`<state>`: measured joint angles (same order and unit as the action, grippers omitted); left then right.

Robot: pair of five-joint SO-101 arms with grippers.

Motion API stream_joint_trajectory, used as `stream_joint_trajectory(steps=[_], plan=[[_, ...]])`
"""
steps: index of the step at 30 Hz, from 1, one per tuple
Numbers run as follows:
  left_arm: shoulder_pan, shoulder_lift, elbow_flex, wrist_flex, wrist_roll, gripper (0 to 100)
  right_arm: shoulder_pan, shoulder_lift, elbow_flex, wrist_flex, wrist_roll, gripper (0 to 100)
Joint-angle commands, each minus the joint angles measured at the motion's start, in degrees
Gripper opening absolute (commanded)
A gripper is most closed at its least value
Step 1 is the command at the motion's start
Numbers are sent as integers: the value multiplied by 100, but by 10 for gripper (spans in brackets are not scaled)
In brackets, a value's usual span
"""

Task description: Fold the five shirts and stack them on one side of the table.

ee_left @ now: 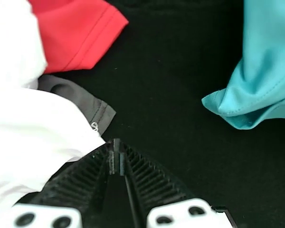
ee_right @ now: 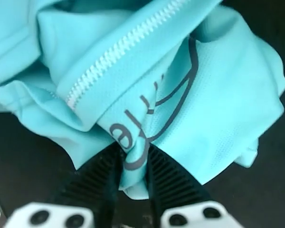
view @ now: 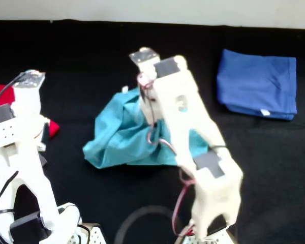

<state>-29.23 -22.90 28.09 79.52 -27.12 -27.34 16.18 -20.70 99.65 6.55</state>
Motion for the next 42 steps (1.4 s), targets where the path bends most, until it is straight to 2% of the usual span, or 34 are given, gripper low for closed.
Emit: stream_joint_trajectory(steps=[1, 7, 10, 12, 17, 23, 26, 31, 36, 42], plan=[[233, -163, -13, -70, -26, 10, 321, -1191, 1534, -435, 193, 7], [400, -163, -13, -70, -18, 10, 919, -2088, 4523, -2053, 352, 7], [409, -163, -13, -70, -18, 10, 1015, -2378, 5349, -2466, 668, 22], [409, -163, -13, -70, -18, 10, 1051, -2589, 5437, -2396, 712, 75], [400, -163, -13, -53, -18, 10, 1024, -3565, 4804, -1525, 905, 265], [514, -163, -57, -53, -9, 10, 1051, -4813, 4066, -1095, 932, 269], [655, -154, -13, -53, 0, 10, 998, -5059, 4048, -1437, 932, 269], [716, 409, -189, -53, 255, 11, 646, -4295, 3978, -2334, 765, 269], [699, 1253, -453, -26, 325, 11, 382, -2598, 2791, -1798, 519, 266], [945, 1956, -1543, 149, 1187, 14, 963, -1938, 1719, -1033, 563, 246]])
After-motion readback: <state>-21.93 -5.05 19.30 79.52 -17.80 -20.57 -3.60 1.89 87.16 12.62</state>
